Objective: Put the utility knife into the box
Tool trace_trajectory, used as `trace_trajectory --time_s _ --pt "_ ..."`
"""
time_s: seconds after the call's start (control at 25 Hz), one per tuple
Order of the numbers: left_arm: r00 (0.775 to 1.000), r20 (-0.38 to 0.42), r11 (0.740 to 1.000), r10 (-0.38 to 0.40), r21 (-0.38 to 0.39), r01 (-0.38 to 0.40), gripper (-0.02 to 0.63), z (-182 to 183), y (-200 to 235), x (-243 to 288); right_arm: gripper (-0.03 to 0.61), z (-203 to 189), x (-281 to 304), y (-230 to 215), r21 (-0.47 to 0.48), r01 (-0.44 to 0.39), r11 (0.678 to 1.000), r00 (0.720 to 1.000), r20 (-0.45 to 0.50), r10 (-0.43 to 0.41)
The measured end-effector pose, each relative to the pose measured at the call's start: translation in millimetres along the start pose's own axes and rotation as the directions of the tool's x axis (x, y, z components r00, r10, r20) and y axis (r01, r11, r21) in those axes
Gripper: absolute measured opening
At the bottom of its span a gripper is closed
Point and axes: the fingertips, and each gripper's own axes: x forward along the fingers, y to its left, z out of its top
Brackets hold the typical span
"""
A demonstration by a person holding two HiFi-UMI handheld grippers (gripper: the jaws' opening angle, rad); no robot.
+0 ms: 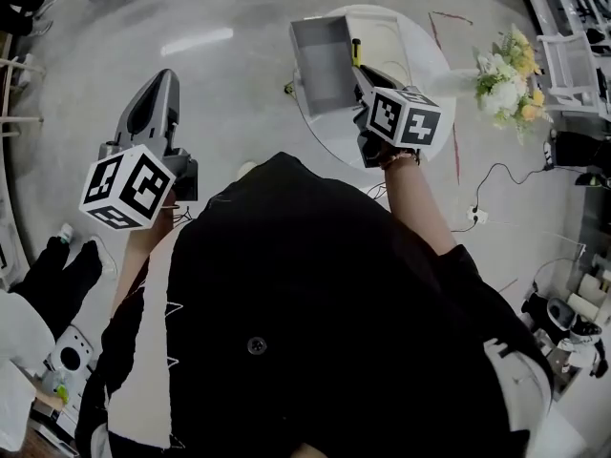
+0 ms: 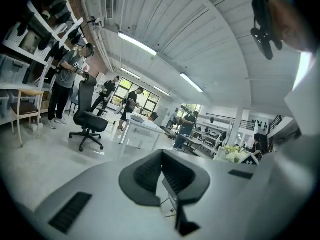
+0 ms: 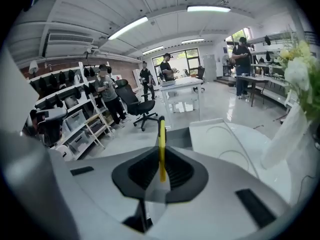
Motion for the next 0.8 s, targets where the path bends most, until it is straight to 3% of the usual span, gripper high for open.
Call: trace_trajectory --time_s 0.36,0.8 --pt "1.0 -0.021 1.0 0.006 -0.016 -0.006 0.011 -4 22 4 0.041 -45 40 -6 0.081 0.056 0.995 0.99 -0.132 -0.045" --pt "0.997 -0.037 0.996 0.061 -0.067 -0.063 0.011 0 50 24 0.041 -66 80 -23 0.097 0.099 0.99 0.96 -0.271 -0.07"
